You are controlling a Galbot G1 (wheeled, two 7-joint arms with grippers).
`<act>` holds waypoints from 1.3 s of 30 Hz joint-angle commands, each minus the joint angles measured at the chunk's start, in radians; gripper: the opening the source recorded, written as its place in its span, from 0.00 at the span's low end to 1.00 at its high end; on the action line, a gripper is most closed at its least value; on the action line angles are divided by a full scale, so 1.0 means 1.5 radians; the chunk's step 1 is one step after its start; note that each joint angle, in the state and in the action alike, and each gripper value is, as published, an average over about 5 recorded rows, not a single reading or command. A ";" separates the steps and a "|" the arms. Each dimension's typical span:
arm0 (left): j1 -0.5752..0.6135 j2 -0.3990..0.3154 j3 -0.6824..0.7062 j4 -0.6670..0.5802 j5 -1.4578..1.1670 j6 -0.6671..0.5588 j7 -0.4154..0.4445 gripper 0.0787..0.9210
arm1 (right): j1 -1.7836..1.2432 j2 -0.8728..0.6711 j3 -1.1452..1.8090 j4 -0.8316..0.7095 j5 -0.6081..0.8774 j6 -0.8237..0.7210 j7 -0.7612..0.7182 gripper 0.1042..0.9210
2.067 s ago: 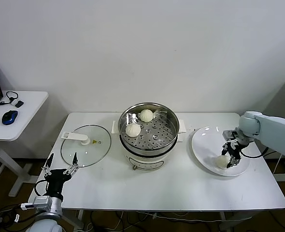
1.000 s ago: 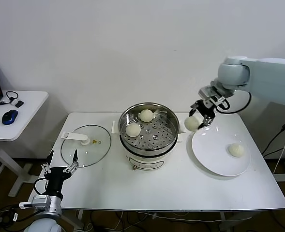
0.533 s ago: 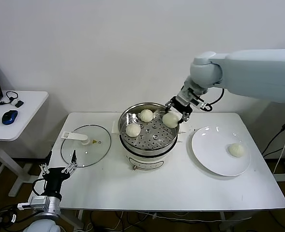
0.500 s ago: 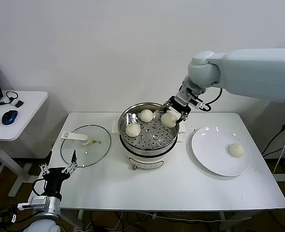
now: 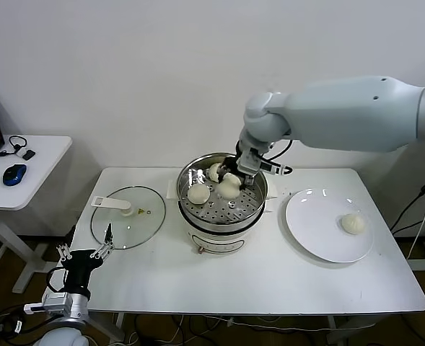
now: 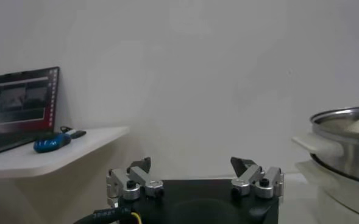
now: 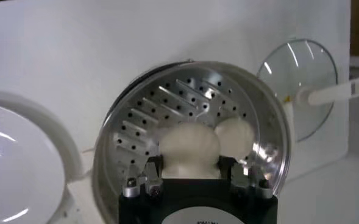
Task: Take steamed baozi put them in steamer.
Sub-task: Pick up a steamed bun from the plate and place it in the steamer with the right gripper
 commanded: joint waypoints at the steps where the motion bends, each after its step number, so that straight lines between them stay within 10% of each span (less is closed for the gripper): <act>1: 0.001 -0.002 -0.003 -0.003 -0.005 0.002 0.000 0.88 | -0.037 0.063 -0.009 -0.017 -0.060 0.064 0.029 0.62; 30: -0.010 -0.002 -0.004 0.007 -0.016 0.001 -0.001 0.88 | -0.083 0.090 -0.040 -0.085 -0.027 0.075 0.003 0.64; 39: -0.013 0.001 -0.006 0.010 -0.018 0.003 -0.001 0.88 | -0.080 0.094 -0.042 -0.106 -0.006 0.089 0.008 0.86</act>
